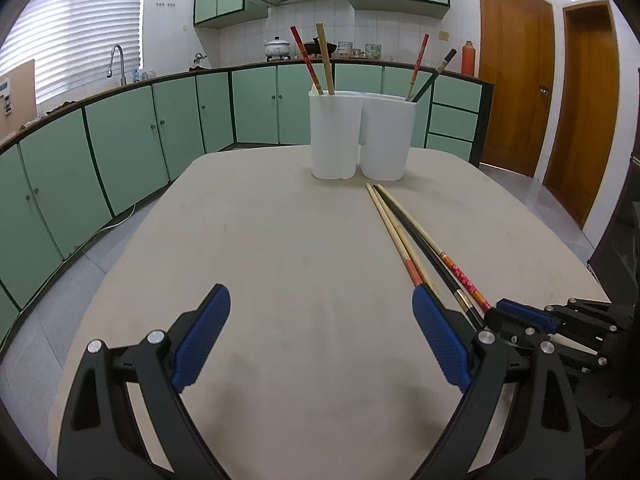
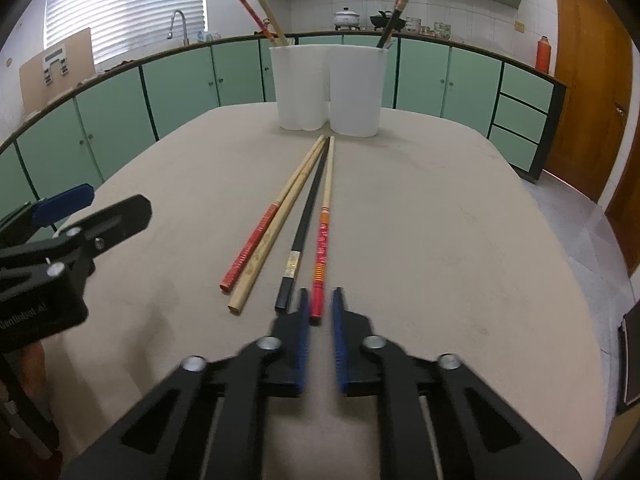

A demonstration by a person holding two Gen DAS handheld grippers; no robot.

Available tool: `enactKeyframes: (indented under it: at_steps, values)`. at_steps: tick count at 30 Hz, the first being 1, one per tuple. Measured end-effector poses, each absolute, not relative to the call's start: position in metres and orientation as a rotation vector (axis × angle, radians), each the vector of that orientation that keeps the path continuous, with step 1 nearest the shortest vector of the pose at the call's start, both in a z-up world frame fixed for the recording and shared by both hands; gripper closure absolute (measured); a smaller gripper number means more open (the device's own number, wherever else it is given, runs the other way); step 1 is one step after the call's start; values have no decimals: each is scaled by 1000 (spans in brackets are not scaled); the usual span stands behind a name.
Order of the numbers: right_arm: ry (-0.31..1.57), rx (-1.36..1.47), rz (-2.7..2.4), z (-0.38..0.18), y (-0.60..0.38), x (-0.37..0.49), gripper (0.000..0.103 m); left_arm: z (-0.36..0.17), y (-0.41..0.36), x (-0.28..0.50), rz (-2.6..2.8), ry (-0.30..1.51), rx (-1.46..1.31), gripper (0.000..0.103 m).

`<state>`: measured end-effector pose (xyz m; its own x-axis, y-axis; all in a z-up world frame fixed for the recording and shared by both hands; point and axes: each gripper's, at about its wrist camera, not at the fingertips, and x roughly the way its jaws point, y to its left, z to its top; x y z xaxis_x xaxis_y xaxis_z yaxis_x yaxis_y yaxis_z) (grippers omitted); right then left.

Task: Organize utensils
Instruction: 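Close the right gripper on the red-orange patterned chopstick, then close the left gripper on the red-painted chopstick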

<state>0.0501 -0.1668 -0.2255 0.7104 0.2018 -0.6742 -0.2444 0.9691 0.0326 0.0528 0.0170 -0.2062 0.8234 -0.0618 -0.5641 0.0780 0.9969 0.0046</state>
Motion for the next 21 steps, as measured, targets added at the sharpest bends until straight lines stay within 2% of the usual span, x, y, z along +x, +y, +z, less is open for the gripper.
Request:
enactKeyframes:
  at_steps: [13,16,21]
  values:
    - [736,43,209,-218,-199,47,97,-223,-7,61,-144,683,33,14]
    - [733,46,211,-217,-203,47,97,-228,-14,65,-153,712,39,21]
    - [716,46,220,-214,-206,47,97,-232,-22,70,-155,753,43,23]
